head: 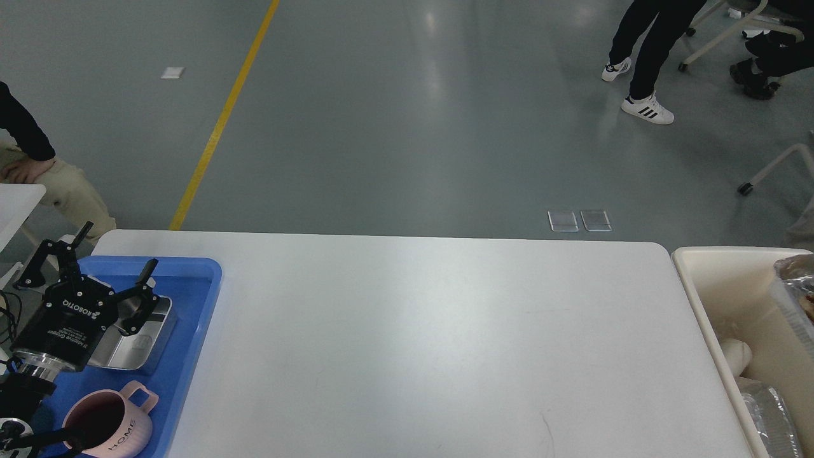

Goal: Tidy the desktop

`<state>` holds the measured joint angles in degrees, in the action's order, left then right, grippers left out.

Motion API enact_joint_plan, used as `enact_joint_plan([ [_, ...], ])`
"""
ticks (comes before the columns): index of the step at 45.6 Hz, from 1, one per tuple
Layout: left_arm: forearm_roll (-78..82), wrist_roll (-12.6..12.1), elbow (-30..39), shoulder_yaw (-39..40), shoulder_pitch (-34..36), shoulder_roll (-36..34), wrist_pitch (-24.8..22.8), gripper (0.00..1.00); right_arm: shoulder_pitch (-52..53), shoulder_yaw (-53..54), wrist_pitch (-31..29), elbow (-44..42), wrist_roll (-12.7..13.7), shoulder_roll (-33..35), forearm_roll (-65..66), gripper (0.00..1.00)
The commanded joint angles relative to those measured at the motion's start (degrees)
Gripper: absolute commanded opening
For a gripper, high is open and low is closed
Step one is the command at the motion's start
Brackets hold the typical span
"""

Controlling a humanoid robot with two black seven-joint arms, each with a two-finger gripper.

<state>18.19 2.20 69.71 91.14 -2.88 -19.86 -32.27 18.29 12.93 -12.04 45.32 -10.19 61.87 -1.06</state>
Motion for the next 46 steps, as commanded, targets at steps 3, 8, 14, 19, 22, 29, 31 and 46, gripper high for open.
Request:
enact_joint_plan([
  [3,0.09,0.0,-0.01,0.0,-0.03,0.0,-0.07,0.97,-0.62,-0.01,0.0,-6.46,0.0,-3.77,0.0,0.0],
  [8,0.09,0.0,-0.01,0.0,-0.03,-0.09,-0.07,0.97,-1.24,0.61,0.09,-10.77,-0.44,-6.57,0.0,0.46],
  [14,0.09,-0.09,-0.01,0.0,-0.03,-0.09,0.02,0.97,-1.24,0.96,0.0,-14.99,-0.53,-9.22,0.0,1.0],
  [19,0.09,-0.09,-0.01,0.0,-0.03,-0.09,0.19,0.97,-1.24,0.7,-0.17,-15.17,-0.53,-9.39,0.09,1.0],
  [22,0.09,-0.09,-0.01,0.0,-0.03,-0.09,0.19,0.97,-1.24,0.7,-0.26,-15.17,-0.53,-9.39,0.09,1.0],
  [29,0.09,-0.18,-0.1,-0.09,0.15,-0.35,0.54,0.97,-0.27,0.87,-0.62,-15.0,-0.79,-9.92,0.53,1.0],
  [31,0.18,-0.18,-0.1,-0.09,0.24,-0.53,0.46,0.97,0.08,0.87,-0.7,-14.65,-0.79,-10.36,1.58,1.0],
  [46,0.18,-0.18,-0.18,-0.09,0.15,-0.88,0.46,0.97,13.25,0.87,-2.81,-13.24,-6.77,-16.42,1.93,1.0],
])
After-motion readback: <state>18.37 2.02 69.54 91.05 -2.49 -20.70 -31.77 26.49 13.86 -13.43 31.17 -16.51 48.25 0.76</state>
